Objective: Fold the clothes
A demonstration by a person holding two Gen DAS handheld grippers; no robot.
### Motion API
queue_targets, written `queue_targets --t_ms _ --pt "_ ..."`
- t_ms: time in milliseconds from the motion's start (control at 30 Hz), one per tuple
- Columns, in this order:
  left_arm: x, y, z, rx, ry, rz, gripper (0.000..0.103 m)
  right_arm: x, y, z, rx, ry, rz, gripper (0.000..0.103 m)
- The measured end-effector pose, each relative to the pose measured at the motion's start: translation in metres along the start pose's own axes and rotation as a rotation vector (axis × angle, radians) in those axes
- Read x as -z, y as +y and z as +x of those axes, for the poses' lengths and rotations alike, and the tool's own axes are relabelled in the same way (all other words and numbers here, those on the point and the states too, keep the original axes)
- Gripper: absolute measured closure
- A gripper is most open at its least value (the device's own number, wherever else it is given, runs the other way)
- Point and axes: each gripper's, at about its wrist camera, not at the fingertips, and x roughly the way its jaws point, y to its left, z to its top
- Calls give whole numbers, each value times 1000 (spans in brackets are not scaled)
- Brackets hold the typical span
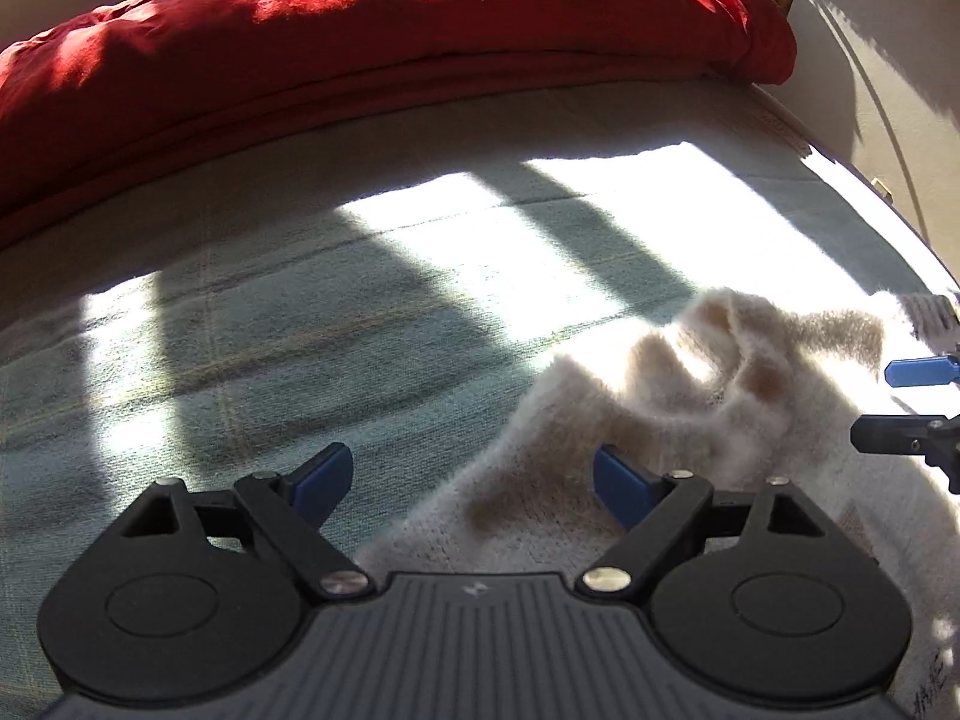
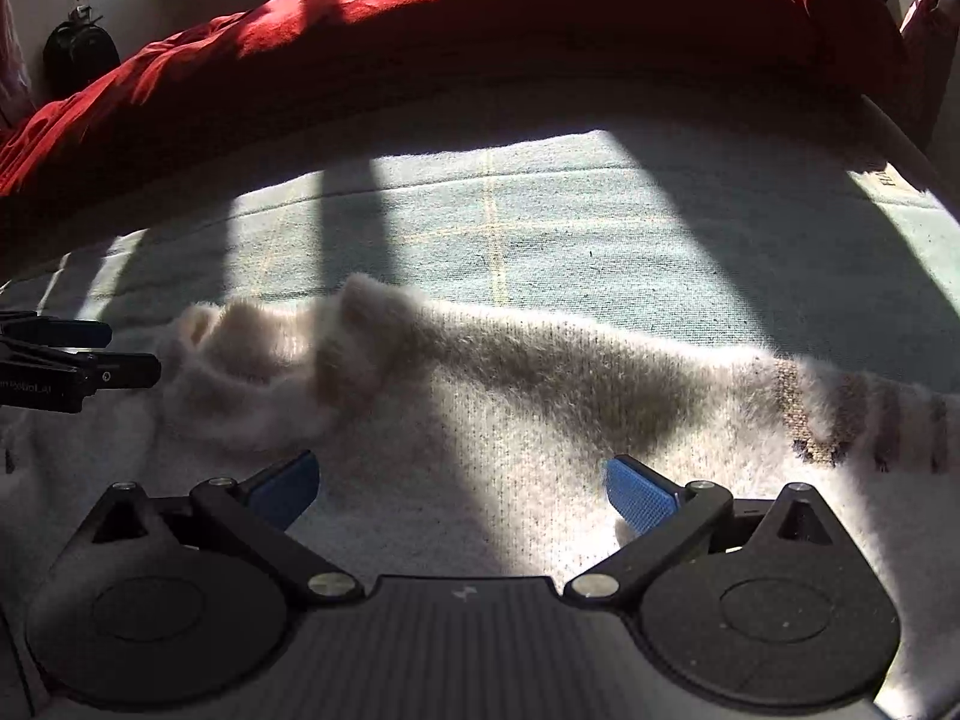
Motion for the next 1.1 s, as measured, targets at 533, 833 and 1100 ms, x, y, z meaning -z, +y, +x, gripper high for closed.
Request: queue_targets --t_ms 533,833,1100 --pt "8 -9 -9 -142 161 33 90 1 -3 -9 -129 -21 14 15" --pt "2 -40 -11 -79 32 -31 64 -4 54 2 -72 -46 -254 37" --pt "3 -58 25 154 5 -165 64 -6 3 24 56 -29 -159 37"
